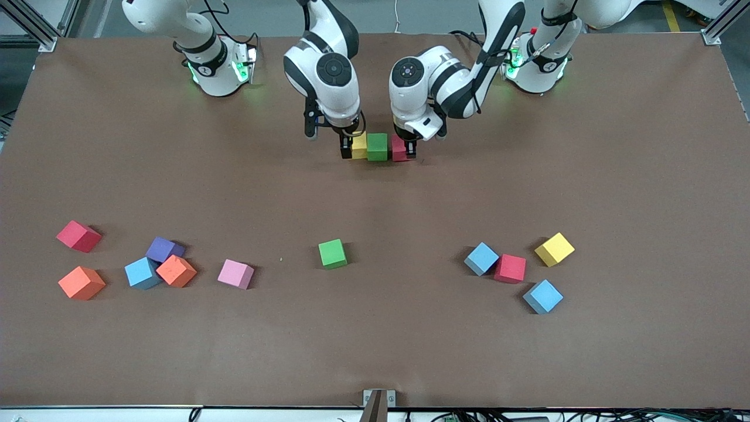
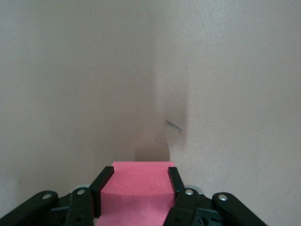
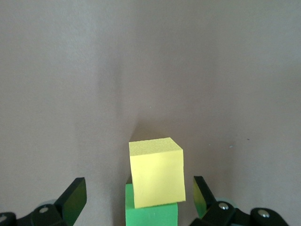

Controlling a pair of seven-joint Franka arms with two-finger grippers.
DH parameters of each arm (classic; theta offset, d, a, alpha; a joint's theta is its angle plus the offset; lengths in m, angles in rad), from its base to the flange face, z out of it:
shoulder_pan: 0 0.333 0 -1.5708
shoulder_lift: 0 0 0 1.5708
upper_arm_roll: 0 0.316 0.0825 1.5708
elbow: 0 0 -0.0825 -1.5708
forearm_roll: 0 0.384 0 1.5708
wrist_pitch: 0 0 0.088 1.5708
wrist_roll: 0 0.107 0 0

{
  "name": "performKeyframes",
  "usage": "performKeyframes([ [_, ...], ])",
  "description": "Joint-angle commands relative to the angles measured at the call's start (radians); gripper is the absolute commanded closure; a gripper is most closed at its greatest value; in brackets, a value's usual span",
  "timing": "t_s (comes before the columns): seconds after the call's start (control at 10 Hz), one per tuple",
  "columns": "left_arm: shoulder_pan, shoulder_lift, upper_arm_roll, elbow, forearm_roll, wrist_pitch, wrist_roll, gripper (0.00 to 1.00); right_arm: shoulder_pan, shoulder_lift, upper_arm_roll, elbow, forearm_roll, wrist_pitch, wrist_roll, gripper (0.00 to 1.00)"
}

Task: Arrange 11 blocks into digit 3

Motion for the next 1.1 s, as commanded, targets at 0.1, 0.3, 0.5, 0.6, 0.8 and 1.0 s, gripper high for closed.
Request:
performKeyframes([
  [0.1,-0.024,-0.001,0.002,-0.037,-0.008,0.076,-0.008,0.87,-0.156,-0.092,0.004,0.060,0.000,-0.183,-0.246,0.00],
  [0.3,-0.024,0.001,0.002,-0.039,-0.006,0.087,-0.008,0.87,-0.274,-0.088,0.003,0.081,-0.008,-0.208,-0.583,0.00],
  [0.5,-0.019,0.001,0.002,-0.045,-0.002,0.102,-0.005,0.87,-0.370,-0.081,0.001,0.079,-0.170,-0.137,-0.838,0.00],
  [0.6,-0.018,0.004,0.002,-0.046,0.000,0.107,-0.005,0.87,-0.423,-0.066,0.001,0.082,-0.189,-0.101,-0.988,0.00],
  [0.8,-0.018,0.014,0.002,-0.043,0.000,0.124,-0.005,0.87,-0.535,-0.051,0.001,0.082,-0.191,-0.072,-1.342,0.00],
  [1.0,-0.018,0.022,0.003,-0.039,0.000,0.131,-0.002,0.87,-0.652,-0.040,0.001,0.104,-0.191,-0.035,-1.628,0.00],
])
